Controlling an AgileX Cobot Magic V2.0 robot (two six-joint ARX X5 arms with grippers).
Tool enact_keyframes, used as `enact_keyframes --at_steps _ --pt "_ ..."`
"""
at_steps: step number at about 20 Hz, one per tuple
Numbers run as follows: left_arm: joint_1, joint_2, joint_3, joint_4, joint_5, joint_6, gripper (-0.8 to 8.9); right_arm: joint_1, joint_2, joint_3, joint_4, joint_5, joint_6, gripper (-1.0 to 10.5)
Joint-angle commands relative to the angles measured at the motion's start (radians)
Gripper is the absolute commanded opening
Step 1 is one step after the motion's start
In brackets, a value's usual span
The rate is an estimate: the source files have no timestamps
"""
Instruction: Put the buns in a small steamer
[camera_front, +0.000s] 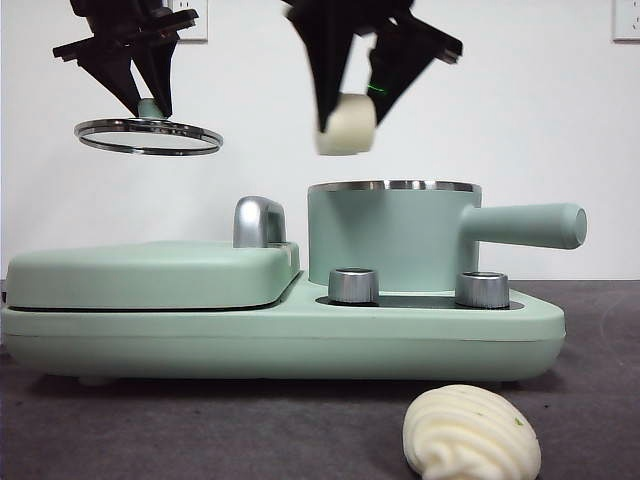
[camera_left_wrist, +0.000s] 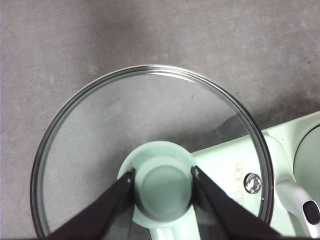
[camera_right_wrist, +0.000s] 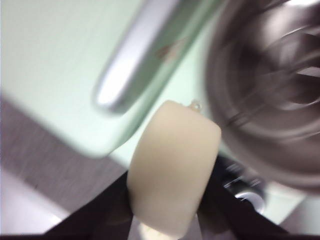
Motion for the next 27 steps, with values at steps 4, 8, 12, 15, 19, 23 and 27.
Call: enact_keyframes --at_steps 4,8,12,15,19,23,27 --pt "0.0 -0.017 0.045 0.023 0.001 -0.004 1.13 -0.117 0.153 0.177 0.002 -0.005 -0.058 1.7" --pt "0.0 -0.017 0.045 0.027 0.002 -0.004 1.13 -0.146 0.215 0.188 0.015 -0.049 -0.071 1.7" --pt "0.0 -0.017 0.045 0.027 0.001 -0.01 1.13 -0.143 0.242 0.188 0.024 -0.062 -0.082 1.7" --pt "0.0 -0.017 0.045 0.027 0.001 -0.014 1.13 -0.144 0.256 0.188 0.023 -0.064 -0.083 1.7" --pt "0.0 -0.017 0.045 0.027 0.001 -0.015 1.13 -0.145 0.283 0.188 0.016 -0.085 -0.103 1.7" --pt "0.0 -0.017 0.045 0.027 0.001 -0.022 1.13 -0.145 0.291 0.188 0.021 -0.082 -0.115 2.2" --pt "0.0 -0.017 0.044 0.027 0.002 -0.023 1.13 -0.145 0.291 0.188 0.031 -0.079 -0.116 3.6"
